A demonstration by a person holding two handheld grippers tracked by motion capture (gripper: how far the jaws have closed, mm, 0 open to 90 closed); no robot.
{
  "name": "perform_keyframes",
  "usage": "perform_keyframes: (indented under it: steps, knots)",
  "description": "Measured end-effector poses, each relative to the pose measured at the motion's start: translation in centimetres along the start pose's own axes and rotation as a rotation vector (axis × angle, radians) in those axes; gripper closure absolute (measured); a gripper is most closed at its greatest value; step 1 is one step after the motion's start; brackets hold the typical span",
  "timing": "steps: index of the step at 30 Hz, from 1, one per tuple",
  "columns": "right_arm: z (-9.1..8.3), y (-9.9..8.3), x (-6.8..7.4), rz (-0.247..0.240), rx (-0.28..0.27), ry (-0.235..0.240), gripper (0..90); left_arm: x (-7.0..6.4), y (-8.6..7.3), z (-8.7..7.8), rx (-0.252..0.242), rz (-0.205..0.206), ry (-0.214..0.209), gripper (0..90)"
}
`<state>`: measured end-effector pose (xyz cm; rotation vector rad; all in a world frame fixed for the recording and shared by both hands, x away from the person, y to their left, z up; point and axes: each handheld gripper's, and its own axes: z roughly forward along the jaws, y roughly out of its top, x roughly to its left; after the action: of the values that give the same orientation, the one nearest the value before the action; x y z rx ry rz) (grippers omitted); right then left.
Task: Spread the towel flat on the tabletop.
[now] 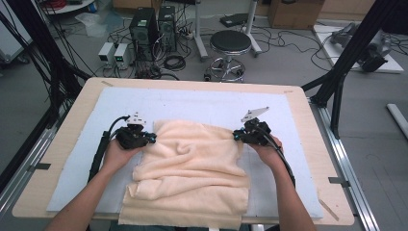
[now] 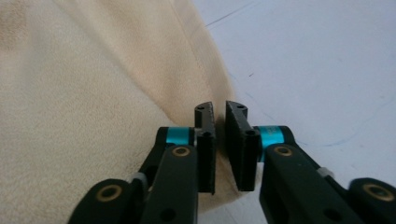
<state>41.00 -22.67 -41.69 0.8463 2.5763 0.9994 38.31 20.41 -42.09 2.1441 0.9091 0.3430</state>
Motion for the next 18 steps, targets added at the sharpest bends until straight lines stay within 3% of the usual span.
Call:
perform_keyframes:
  steps: [1, 3, 6, 8, 14, 18]
  knots:
    - [0.2, -0.1, -0.1, 0.003, 0.006, -0.015, 67.6, 0.2, 0.0, -0.1, -0.016, -0.015, 0.000, 73.6]
    - [0.3, -0.4, -0.6, 0.056, -0.010, -0.002, 64.8, 0.5, 0.2, -0.1, -0.061, -0.026, 0.032, 66.4]
    - [-0.6, -0.4, -0.9, 0.075, -0.059, -0.011, 62.2, 1.3, 1.0, 0.2, -0.096, -0.052, 0.052, 64.2]
    - [-1.1, -0.5, -1.1, 0.100, -0.075, 0.004, 60.1, 1.7, 1.4, 0.7, -0.092, -0.066, 0.047, 63.4]
    - [0.2, -1.4, -0.5, 0.088, 0.005, 0.030, 55.3, 1.8, 1.1, 3.3, 0.037, -0.041, 0.056, 58.0]
    - [0.7, -1.3, 0.2, 0.062, 0.051, 0.004, 57.8, 1.7, 1.0, 3.2, 0.033, -0.047, 0.056, 56.4]
